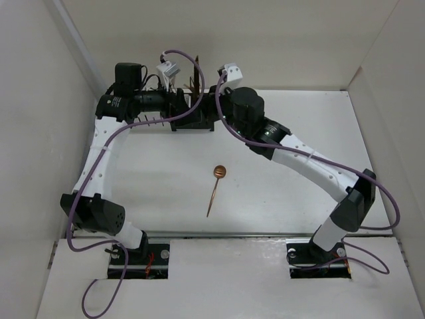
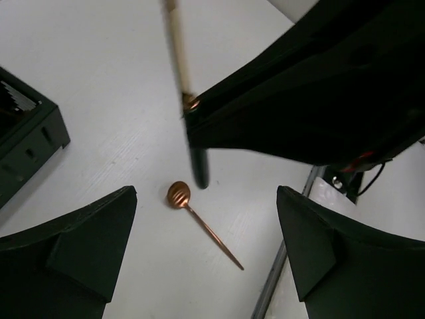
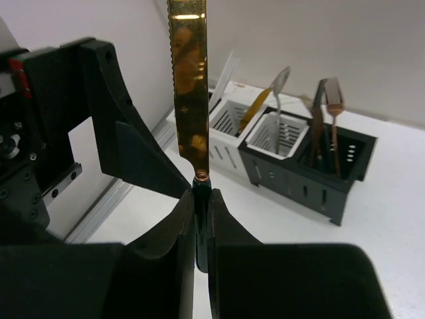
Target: Sort the eating utensils into containers
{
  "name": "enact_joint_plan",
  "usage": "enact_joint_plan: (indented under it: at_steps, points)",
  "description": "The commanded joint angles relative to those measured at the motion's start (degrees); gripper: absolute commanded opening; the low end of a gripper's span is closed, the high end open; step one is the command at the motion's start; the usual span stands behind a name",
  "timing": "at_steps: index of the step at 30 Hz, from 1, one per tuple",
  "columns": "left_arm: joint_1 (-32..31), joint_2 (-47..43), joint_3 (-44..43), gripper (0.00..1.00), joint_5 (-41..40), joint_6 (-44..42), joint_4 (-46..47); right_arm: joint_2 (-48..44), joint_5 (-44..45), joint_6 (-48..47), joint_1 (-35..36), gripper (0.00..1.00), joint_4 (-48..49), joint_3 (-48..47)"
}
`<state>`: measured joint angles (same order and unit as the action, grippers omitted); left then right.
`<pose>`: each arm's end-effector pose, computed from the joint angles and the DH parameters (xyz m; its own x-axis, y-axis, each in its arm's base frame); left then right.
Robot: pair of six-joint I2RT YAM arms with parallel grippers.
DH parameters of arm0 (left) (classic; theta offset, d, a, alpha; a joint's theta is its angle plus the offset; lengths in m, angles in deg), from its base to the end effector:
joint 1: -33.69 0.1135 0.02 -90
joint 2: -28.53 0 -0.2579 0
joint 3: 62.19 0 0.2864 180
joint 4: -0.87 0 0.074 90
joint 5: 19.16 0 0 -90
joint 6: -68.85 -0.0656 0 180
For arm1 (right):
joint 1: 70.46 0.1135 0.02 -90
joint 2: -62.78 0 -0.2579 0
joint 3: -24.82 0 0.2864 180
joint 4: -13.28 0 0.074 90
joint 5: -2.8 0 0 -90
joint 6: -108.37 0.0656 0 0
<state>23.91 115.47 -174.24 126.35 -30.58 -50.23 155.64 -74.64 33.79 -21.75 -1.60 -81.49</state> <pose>0.3510 -0.1154 0.4439 -0.2906 0.1442 -0.9459 0.8859 0.4141 -0.2090 0.3073 0.3283 0.4342 -0.1727 0.1966 -0.9651 -0.5643 0.7833 0.2606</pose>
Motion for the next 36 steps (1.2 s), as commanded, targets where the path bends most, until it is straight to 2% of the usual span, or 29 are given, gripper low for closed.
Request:
enact_joint_plan:
  at_steps: [1,6,9,11,12,13,14,15,18,20,22,24,27,32,34,36]
  points:
    - [-1.0,-0.5,-1.0,0.84,10.6,-3.3,-0.9,-0.3,-5.4,2.1,-0.1,0.0,9.2,-3.0]
    - [-1.0,-0.5,-0.5,0.84,10.6,-3.8,-0.4,-0.3,-6.0,4.6,-0.1,0.0,11.4,-2.5]
    - [-2.3,-0.5,0.7,0.82,2.0,-0.2,3.2,-0.3,-8.2,7.1,-0.1,0.0,11.9,-1.9]
    - [-2.3,-0.5,1.3,0.77,-0.6,1.8,5.4,-0.3,-9.3,8.8,-0.1,0.0,11.9,-1.9]
    - [-2.3,0.0,1.3,0.71,-1.3,3.0,6.0,-0.3,-10.0,9.4,-0.1,0.0,11.9,-1.3]
    - [-2.3,0.0,1.3,0.71,-1.8,3.0,6.0,-0.3,-10.0,9.4,-0.1,0.0,11.9,-1.3]
    - [-2.3,0.0,0.7,0.63,-1.8,3.9,6.9,-0.3,-10.0,9.4,-0.1,0.0,11.9,-0.5]
    - [-2.3,0.0,0.1,0.6,-2.6,3.9,6.9,-0.3,-10.0,9.4,-0.1,0.0,11.9,0.1]
    - [-2.3,0.5,-0.4,0.55,-3.4,4.5,6.9,-0.9,-9.5,9.9,-0.1,0.0,11.9,1.6]
    - [-2.3,0.5,-0.4,0.42,-5.0,5.2,7.4,-0.9,-9.5,9.9,-0.1,0.0,11.9,2.1]
    - [-2.3,0.5,-0.4,0.45,-5.7,5.2,7.5,-0.9,-9.5,9.9,-0.1,0.0,11.9,2.1]
    - [-2.3,0.5,-0.4,0.56,-6.4,5.2,7.5,-0.9,-9.5,9.9,-0.1,0.0,11.9,2.6]
    - [-2.3,0.5,-1.0,0.69,-6.4,5.2,6.8,-0.9,-9.5,9.9,-0.1,0.0,11.9,3.2]
    - [-0.6,1.0,-4.6,0.77,-5.9,-0.7,1.0,-2.1,-7.6,8.6,-0.7,0.0,11.9,4.8]
    - [0.6,1.0,-6.2,0.78,-3.0,-3.9,-1.7,-2.6,-7.6,8.6,-1.2,0.0,11.9,5.6]
    - [1.8,1.7,-9.9,0.78,3.0,-12.4,-7.9,-2.6,-8.2,7.3,-1.8,0.0,11.3,6.2]
